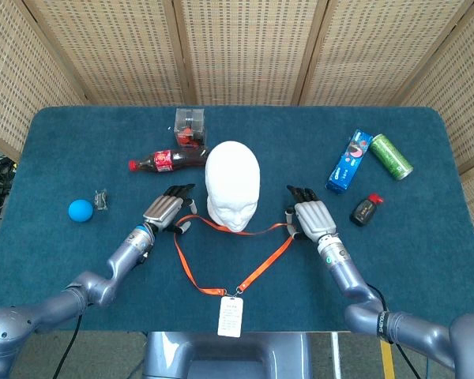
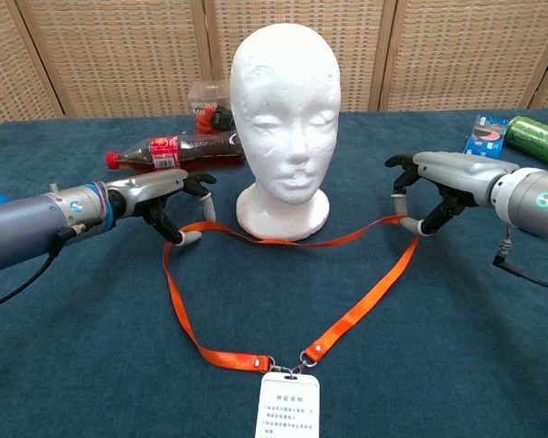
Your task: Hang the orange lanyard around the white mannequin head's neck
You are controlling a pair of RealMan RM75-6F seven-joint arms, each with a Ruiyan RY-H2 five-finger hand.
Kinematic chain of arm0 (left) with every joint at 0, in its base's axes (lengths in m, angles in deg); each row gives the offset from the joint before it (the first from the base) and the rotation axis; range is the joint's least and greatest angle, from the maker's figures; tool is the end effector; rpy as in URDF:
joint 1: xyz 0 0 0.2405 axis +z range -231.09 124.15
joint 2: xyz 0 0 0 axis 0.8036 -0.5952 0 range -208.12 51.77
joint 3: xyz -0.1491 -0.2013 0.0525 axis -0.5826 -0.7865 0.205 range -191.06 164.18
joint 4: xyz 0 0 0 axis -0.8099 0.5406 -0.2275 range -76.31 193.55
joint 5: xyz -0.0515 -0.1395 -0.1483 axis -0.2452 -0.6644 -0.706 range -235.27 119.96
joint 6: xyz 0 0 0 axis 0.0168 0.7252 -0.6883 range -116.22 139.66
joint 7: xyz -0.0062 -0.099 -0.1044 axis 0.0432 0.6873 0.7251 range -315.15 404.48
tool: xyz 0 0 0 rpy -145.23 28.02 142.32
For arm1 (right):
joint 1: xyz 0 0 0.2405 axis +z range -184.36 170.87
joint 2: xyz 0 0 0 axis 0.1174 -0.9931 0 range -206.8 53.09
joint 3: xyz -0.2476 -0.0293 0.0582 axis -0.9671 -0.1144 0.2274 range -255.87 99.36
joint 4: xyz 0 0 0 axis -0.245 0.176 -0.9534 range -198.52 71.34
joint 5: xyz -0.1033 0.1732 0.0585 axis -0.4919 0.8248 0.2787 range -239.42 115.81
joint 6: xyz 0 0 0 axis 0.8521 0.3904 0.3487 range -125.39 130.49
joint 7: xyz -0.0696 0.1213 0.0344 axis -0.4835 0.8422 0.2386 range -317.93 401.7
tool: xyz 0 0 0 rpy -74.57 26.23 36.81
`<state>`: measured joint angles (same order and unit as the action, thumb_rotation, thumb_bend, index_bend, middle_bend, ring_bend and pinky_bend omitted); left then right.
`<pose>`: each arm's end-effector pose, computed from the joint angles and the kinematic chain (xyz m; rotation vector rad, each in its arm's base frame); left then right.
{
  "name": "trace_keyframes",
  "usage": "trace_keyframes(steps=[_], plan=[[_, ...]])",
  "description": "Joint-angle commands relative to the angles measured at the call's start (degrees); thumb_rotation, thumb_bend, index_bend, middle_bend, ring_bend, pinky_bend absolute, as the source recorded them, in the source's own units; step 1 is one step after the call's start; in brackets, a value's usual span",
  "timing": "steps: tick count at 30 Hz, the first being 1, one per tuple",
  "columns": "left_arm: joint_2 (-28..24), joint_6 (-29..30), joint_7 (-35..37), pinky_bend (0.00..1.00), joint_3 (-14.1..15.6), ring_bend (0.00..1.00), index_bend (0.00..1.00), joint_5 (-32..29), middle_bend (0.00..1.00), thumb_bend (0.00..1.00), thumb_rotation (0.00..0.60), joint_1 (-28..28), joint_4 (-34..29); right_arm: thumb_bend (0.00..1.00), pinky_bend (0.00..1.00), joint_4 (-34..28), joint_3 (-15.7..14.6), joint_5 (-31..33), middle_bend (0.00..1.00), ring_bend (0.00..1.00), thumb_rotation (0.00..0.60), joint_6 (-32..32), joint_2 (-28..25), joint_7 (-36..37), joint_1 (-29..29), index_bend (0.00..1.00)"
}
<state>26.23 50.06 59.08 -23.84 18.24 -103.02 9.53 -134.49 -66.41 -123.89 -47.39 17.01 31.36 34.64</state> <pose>-0.1737 0.3990 -0.0836 -1.9051 -1.2251 -0.9019 -0.1904 -0.3685 -0.0296 1.7489 -1.1042 0.8770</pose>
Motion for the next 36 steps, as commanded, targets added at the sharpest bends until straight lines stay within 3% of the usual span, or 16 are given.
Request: trace_keyframes(steps=[1,14,21,31,36], plan=[[0.1,0.1,0.1,0.0,0.1,0.0,0.46,-0.1,0.0,0.43,0.6,0.0,-0.1,0.69,0.0,0.1,0.0,-0.2,0.07,0.0,0.6,-0.1,0.0,0.2,-0.1,0.71],[0.5,1.4,-0.3,0.0,0.5,0.0,0.61,0.0,0.0,0.48,0.6,0.0,-0.1,0.69,0.0,0.7,0.0,-0.4,0.07,0.0,0.6,-0.1,0.0,0.8,-0.2,0.72],[-0.9,4.9,-1.1,0.0,1.5,0.0,0.67,1.5,0.0,0.48,0.6,1.3,-2.5,0.69,0.0,-2.5,-0.3,-1.7,0.07,0.0,0.6,-2.2,-2.3,0.6,-1.3,0.72],[-5.5,17.3,0.0,0.0,5.5,0.0,0.68,8.1,0.0,0.48,0.6,6.5,-8.7,0.69,0.0,-10.3,-2.9,-9.4,0.08,0.0,0.6,-6.4,-7.7,2.0,-3.5,0.72],[-6.7,27.9,3.8,0.0,7.3,0.0,0.69,12.8,0.0,0.53,0.6,10.3,-10.0,0.69,0.0,-11.6,-4.4,-17.3,0.09,0.0,0.6,-12.0,-9.4,4.7,-4.8,0.73]])
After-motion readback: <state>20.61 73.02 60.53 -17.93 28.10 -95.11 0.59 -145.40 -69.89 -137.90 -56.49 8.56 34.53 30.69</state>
